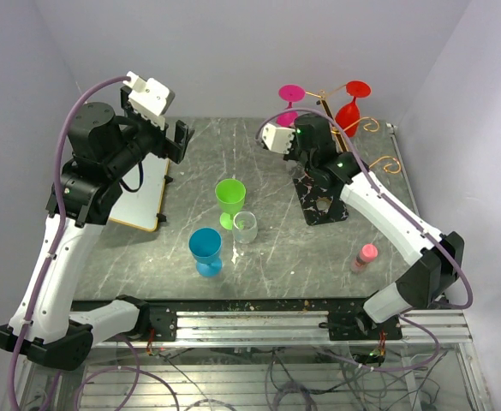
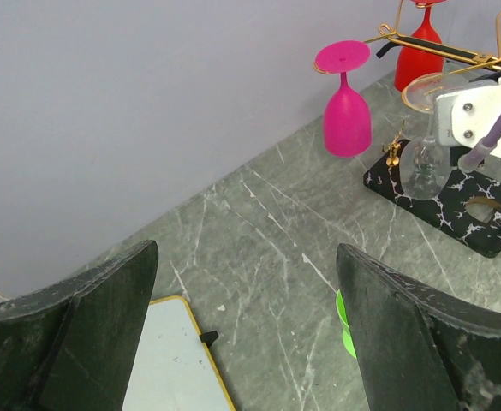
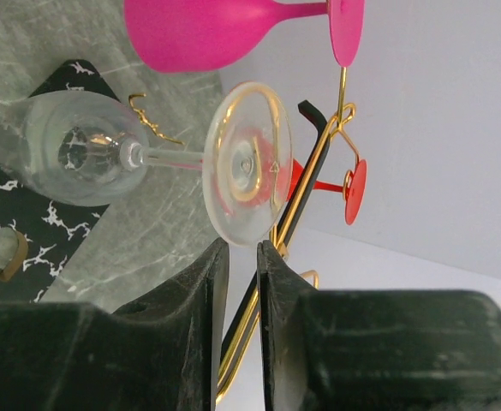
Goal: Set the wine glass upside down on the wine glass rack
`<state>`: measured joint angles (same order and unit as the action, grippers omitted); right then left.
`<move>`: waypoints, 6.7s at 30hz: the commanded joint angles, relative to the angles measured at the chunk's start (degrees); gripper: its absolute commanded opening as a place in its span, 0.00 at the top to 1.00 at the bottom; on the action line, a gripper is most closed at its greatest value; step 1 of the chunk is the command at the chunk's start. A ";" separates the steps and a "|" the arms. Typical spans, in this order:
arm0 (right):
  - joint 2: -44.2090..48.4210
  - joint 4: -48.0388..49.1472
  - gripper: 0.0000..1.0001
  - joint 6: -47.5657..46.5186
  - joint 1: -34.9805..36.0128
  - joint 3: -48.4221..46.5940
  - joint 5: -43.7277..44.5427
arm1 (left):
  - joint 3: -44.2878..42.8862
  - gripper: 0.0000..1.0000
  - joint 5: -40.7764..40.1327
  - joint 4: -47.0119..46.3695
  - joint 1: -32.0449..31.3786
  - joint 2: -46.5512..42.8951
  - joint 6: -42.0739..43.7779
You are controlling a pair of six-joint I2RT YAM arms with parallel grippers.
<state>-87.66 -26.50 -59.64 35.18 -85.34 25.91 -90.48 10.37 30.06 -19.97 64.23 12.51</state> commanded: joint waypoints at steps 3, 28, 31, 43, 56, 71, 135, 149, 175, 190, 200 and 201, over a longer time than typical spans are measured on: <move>2.30 0.20 0.79 0.05 -0.62 1.05 1.36 | -0.58 0.05 1.62 -2.03 0.72 -0.09 0.40; 7.93 -1.26 0.40 4.12 -6.53 0.41 0.80 | 2.66 0.04 5.81 0.37 0.78 0.92 4.16; 9.06 -1.75 0.37 5.23 -8.95 0.08 0.07 | 2.83 0.05 6.41 1.43 0.73 1.82 5.53; 14.90 -7.43 0.30 12.52 -17.65 -4.21 -11.89 | 12.16 0.10 7.89 2.21 -2.62 5.74 8.90; 13.60 -11.47 0.27 15.93 -21.71 -6.44 -19.23 | 7.66 0.28 5.30 7.52 -6.36 21.45 4.68; 11.84 -9.60 0.26 15.65 -22.08 -3.43 -17.16 | 4.06 0.51 3.34 8.44 -8.48 32.55 4.07; -2.32 -16.99 0.23 29.55 -20.60 -30.02 -32.93 | -26.99 0.93 2.28 -7.88 -9.34 24.54 6.01; -4.60 -12.60 0.22 44.94 -20.57 -33.20 -53.74 | -24.49 0.93 -0.46 -14.46 -9.35 23.22 -13.12; -3.76 6.46 0.45 73.69 -20.50 -24.30 -67.32 | -18.82 0.93 7.79 -19.10 -9.37 19.44 -19.00; -4.46 10.54 0.66 80.94 -21.45 -21.08 -67.25 | -17.57 0.93 10.49 -20.24 -9.38 18.58 -18.73; -4.42 14.52 0.88 84.34 -22.66 -18.97 -70.03 | -16.68 0.93 11.52 -19.65 -9.38 17.61 -18.42; -4.31 14.62 0.93 84.49 -22.68 -18.91 -69.91 | -16.60 0.93 11.62 -19.61 -9.39 17.51 -18.28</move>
<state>-91.79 -14.48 23.46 12.82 -104.86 -43.33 -107.31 20.25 13.13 -28.99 83.70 -6.02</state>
